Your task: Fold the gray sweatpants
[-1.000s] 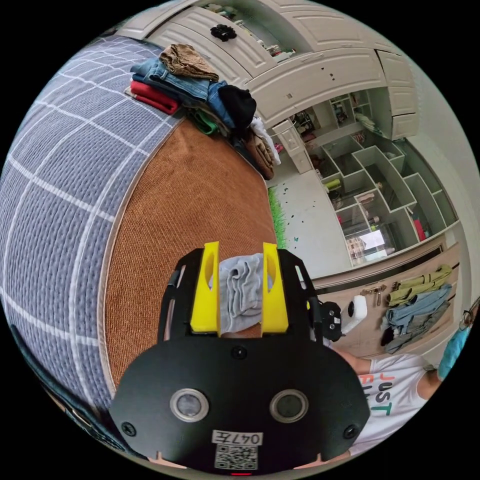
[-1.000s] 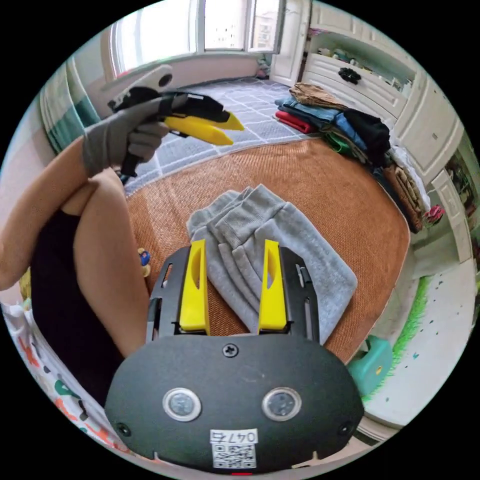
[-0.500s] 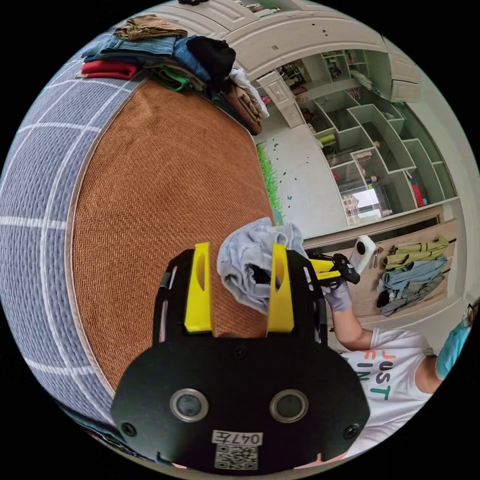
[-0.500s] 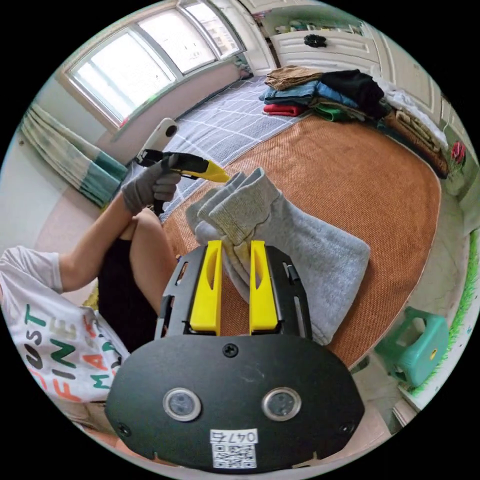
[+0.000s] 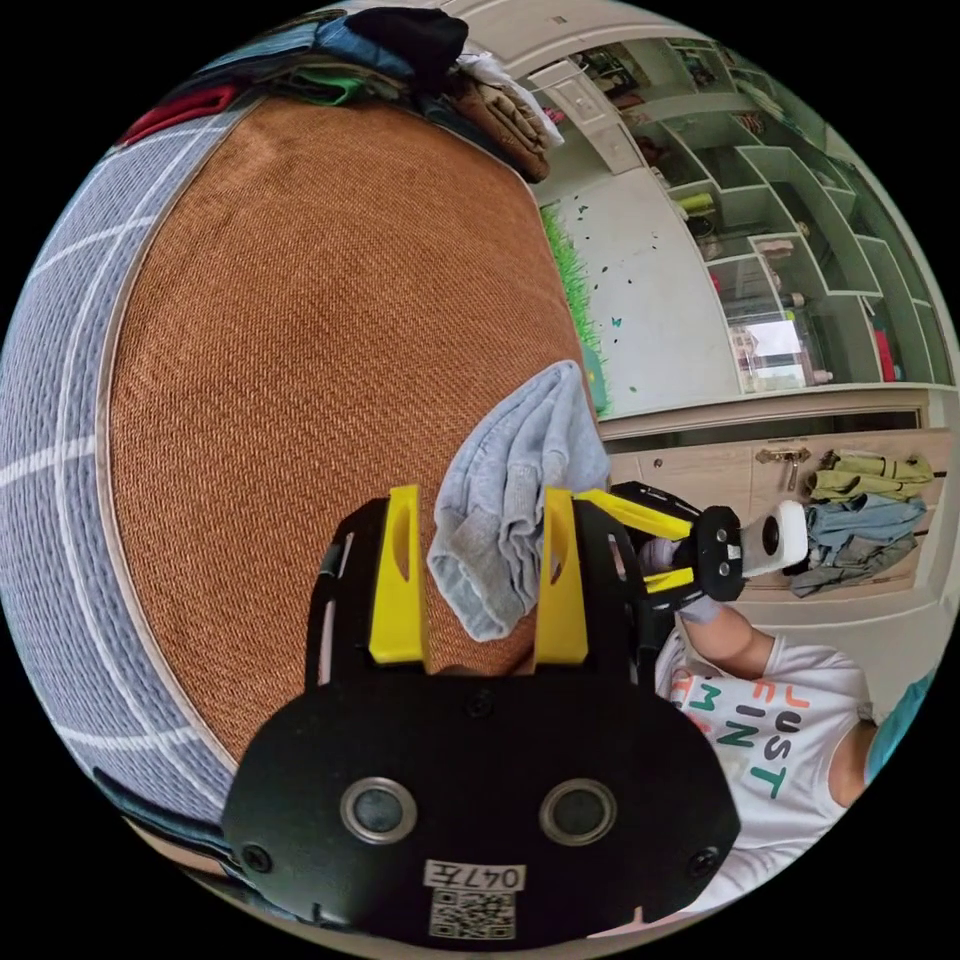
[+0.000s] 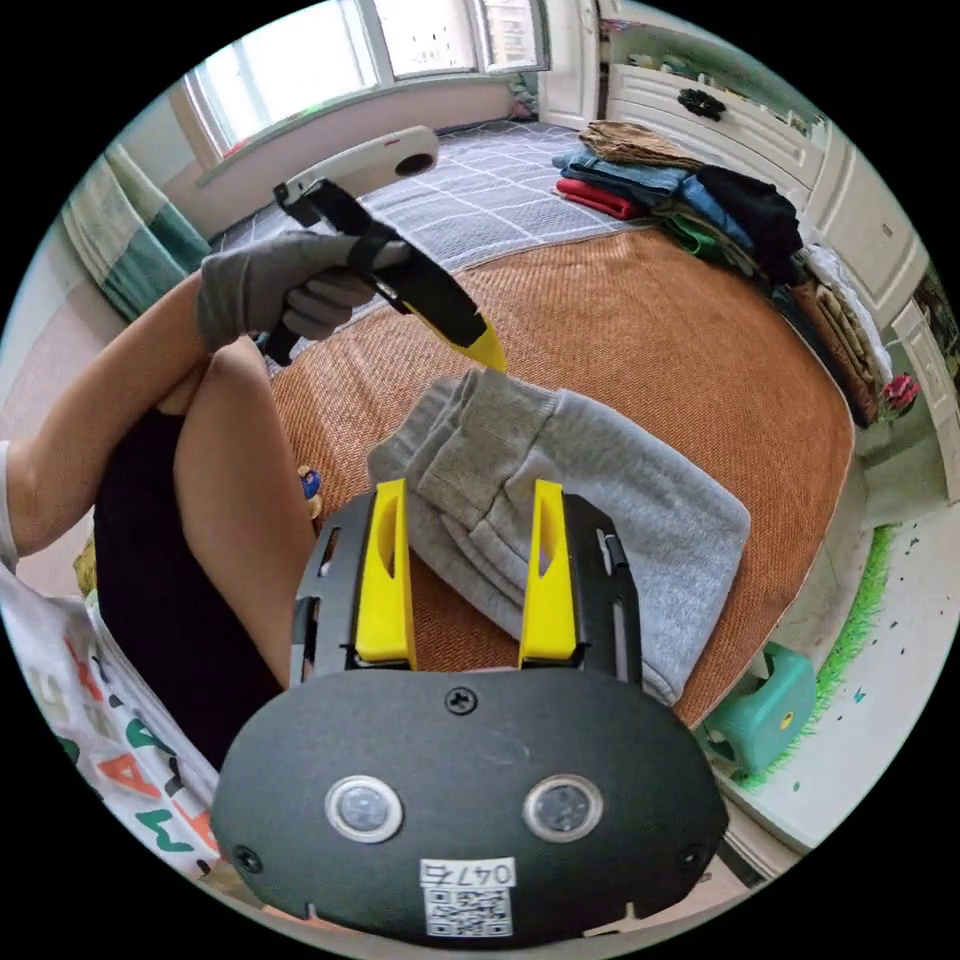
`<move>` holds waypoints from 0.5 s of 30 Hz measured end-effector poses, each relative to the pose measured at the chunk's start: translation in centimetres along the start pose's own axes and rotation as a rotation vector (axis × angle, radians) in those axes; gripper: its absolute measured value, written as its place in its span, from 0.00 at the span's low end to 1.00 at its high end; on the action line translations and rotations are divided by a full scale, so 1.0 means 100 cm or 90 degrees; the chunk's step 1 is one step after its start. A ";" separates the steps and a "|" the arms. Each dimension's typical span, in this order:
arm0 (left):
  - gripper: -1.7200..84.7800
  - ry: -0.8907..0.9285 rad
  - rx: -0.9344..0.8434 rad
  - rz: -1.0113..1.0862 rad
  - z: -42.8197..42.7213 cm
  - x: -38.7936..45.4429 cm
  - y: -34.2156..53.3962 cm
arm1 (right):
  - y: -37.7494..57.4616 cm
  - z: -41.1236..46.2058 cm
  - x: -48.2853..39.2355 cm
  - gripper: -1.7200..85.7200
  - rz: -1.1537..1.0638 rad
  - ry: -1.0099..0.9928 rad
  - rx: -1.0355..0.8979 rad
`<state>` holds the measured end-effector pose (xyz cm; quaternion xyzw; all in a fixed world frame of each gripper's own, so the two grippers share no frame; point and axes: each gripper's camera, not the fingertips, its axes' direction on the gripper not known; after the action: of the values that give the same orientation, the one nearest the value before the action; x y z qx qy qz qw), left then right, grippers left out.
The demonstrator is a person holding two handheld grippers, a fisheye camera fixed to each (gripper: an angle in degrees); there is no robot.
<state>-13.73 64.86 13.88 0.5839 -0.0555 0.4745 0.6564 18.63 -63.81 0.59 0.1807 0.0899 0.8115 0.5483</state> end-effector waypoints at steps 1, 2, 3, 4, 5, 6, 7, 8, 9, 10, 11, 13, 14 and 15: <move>0.21 0.010 0.010 0.005 -0.001 0.004 -0.004 | -0.003 0.009 -0.010 0.16 -0.019 0.035 -0.018; 0.21 0.016 0.014 0.007 -0.001 0.005 -0.006 | -0.005 0.014 -0.014 0.15 -0.029 0.057 -0.026; 0.21 0.027 0.021 0.008 -0.001 0.006 -0.009 | -0.008 0.022 -0.020 0.15 -0.050 0.073 -0.039; 0.21 0.033 0.026 0.006 -0.001 0.007 -0.011 | -0.011 0.028 -0.022 0.14 -0.059 0.068 -0.053; 0.21 0.035 0.028 0.004 0.000 0.007 -0.012 | -0.013 0.029 -0.024 0.13 -0.064 0.068 -0.058; 0.21 0.036 0.031 0.002 0.000 0.008 -0.014 | -0.015 0.027 -0.025 0.10 -0.071 0.084 -0.065; 0.21 0.040 0.036 -0.002 0.000 0.008 -0.016 | -0.014 0.020 -0.024 0.07 -0.075 0.089 -0.054; 0.21 0.043 0.039 -0.003 0.001 0.008 -0.016 | -0.013 0.015 -0.022 0.06 -0.063 0.094 -0.042; 0.21 0.057 0.049 -0.004 0.001 0.010 -0.018 | -0.008 0.003 -0.014 0.05 -0.038 0.087 -0.016; 0.21 0.080 0.055 -0.002 0.003 0.011 -0.020 | -0.002 -0.010 -0.002 0.05 0.000 0.064 0.008; 0.21 0.092 0.056 -0.002 0.004 0.012 -0.022 | 0.002 -0.016 0.004 0.05 0.020 0.052 0.019; 0.21 0.110 0.066 -0.014 0.006 0.011 -0.025 | 0.015 -0.031 0.021 0.06 0.063 -0.007 0.046; 0.21 0.108 0.069 -0.018 0.006 0.011 -0.026 | 0.017 -0.032 0.022 0.06 0.064 -0.020 0.051; 0.21 0.105 0.077 -0.024 0.004 0.011 -0.027 | 0.018 -0.032 0.017 0.08 0.060 -0.030 0.053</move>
<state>-11.08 65.49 12.77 0.5822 0.0384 0.5114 0.6309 15.25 -62.73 -1.34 0.2264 0.1021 0.8275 0.5035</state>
